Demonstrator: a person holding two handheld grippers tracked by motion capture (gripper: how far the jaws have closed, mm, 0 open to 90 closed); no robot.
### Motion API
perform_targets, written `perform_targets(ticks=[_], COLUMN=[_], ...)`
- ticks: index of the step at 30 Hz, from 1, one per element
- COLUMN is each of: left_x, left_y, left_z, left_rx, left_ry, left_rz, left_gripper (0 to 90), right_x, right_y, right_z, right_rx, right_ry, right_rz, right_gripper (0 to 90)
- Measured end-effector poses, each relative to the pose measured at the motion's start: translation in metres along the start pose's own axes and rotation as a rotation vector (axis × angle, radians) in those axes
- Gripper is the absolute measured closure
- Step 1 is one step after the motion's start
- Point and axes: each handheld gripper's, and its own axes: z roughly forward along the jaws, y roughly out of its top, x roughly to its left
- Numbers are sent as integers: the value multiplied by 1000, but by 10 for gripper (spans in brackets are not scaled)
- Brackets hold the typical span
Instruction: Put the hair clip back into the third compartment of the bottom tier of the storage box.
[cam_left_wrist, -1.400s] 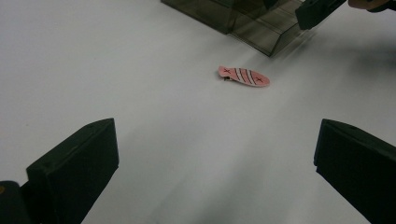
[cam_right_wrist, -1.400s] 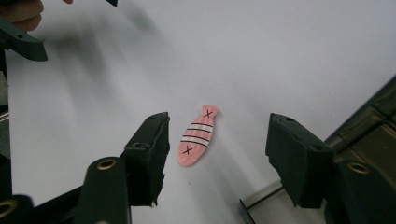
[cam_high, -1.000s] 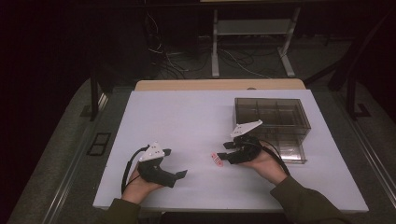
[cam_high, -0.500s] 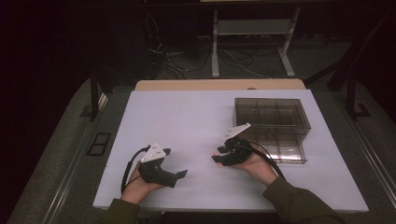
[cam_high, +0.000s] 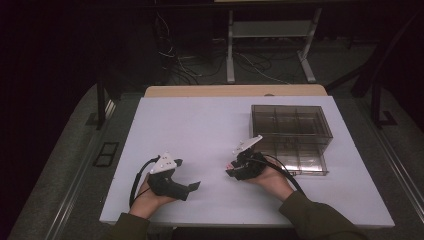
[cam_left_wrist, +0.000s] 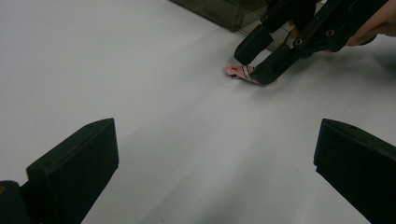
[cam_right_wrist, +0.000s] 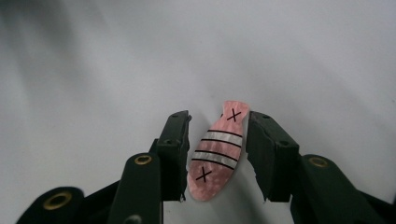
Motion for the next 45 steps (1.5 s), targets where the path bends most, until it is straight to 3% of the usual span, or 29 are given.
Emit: perform_targets(ticks=[16,32,45], left_x=[-1,-2,-2], left_y=[1,0,0], left_z=[0,0,-1], left_rx=[4,1,-3], left_ry=[-1,-5,-2], left_rz=[5,8,9], left_gripper=[0,0,0], right_x=[0,-2,4], right_y=[-4,-6,-5], right_z=[1,0,0], right_rx=[0,-13,-1], right_ry=[-21,-16,-24], right_rz=[-8,-14,-51], right_gripper=[668,684,684])
